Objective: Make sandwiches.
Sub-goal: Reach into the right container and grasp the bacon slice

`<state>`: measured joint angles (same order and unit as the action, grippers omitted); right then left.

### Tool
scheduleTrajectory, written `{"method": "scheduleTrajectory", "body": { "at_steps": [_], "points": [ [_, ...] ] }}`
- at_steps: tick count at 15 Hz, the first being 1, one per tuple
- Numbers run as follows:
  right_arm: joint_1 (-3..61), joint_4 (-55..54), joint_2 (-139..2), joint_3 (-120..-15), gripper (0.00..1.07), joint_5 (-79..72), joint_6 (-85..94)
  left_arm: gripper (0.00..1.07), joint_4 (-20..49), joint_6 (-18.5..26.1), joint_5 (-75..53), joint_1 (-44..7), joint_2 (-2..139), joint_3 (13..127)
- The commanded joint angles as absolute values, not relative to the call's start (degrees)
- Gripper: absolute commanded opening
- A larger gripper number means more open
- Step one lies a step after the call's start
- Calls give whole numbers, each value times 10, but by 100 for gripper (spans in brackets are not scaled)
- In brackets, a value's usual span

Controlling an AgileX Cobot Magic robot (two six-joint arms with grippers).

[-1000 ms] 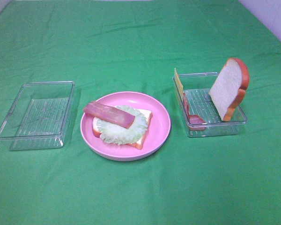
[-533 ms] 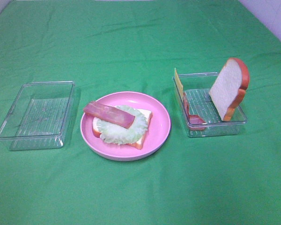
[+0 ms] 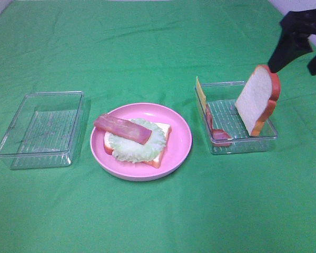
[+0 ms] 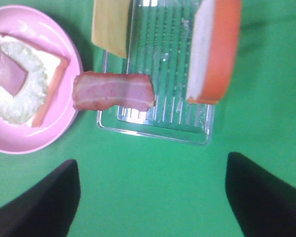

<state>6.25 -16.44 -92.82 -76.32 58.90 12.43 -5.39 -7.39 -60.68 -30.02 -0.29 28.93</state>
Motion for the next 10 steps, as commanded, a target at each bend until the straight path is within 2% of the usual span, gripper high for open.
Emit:
{"method": "scheduleTrajectory", "body": {
  "at_steps": [1,4,8,10],
  "points": [
    [132,-120,-1006,-838,76,630,74,69,-50,-73,-600,-299,-7,286],
    [202,-99,-1091,-921,74,678,18,69,-50,-73,-600,-299,-7,286],
    [225,-99,-1167,-976,63,706,-27,69,-50,-73,-600,-299,-7,286],
    [224,-77,-1200,-978,63,700,-34,69,-50,-73,-600,-299,-7,286]
  ]
}}
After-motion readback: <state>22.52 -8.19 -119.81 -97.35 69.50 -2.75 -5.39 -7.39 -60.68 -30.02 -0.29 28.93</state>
